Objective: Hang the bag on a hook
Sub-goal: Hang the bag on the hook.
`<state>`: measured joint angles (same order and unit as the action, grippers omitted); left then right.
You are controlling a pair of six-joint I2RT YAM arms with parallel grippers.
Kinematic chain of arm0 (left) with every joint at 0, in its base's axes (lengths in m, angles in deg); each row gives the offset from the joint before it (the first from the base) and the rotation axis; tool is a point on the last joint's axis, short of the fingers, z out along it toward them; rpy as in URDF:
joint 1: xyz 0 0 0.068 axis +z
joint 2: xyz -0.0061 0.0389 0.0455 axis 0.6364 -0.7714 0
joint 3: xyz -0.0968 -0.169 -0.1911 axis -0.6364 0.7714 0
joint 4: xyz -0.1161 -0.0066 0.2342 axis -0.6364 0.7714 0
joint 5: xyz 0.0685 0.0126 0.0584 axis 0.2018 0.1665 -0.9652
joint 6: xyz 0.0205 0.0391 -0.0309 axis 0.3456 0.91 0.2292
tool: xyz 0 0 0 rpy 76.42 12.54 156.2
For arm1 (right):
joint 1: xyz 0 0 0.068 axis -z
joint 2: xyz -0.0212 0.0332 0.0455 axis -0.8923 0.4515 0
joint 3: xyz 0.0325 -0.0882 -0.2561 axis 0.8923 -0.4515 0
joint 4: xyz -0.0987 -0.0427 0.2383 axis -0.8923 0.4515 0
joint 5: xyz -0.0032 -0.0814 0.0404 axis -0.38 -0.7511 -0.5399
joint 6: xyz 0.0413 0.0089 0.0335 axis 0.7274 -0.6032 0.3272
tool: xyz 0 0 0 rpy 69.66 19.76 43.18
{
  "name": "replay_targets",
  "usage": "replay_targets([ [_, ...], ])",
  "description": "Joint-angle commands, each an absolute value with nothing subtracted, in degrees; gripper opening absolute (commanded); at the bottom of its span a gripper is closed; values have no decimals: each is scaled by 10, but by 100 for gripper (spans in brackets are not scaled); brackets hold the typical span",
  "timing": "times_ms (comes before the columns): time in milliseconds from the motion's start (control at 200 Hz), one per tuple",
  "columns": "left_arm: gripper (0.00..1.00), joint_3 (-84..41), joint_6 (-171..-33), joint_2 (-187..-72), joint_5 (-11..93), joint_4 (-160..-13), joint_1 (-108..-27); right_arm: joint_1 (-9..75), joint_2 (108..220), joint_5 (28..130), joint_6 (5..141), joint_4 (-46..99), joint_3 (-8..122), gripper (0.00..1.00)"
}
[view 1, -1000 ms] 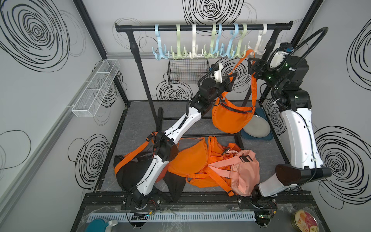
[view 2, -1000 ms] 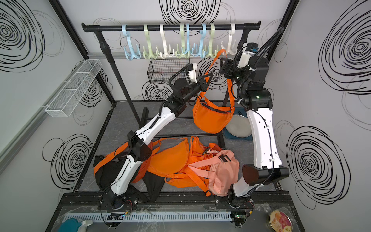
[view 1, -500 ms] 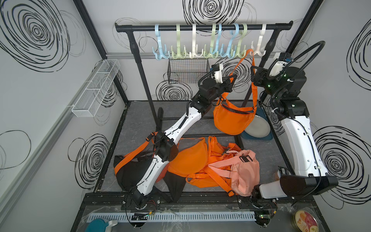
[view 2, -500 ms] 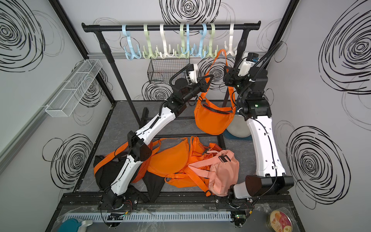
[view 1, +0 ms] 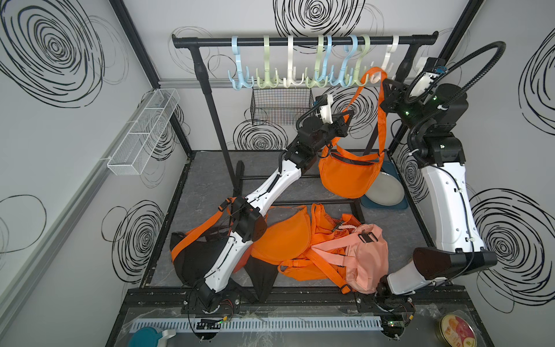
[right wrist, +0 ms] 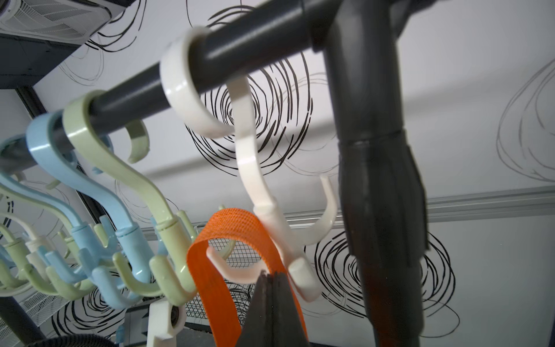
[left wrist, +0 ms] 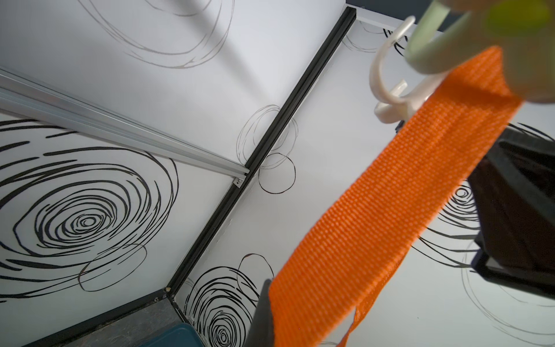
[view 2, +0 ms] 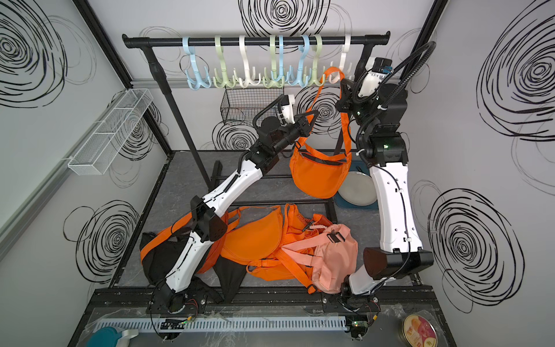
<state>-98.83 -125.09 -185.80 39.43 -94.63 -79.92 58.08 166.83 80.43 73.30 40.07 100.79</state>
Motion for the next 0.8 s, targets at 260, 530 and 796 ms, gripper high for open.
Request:
replay_targets([
  [260,0,-996,-1259,-1867,406,-966,-799,576,1745,783,734,529,1140,0],
  [530,0,-971,-1257,-1864,416,-967,-802,578,1689,770,742,480,1023,0],
  [796,0,-971,-1255,-1870,429,-960,-805,581,1660,770,738,463,972,0],
])
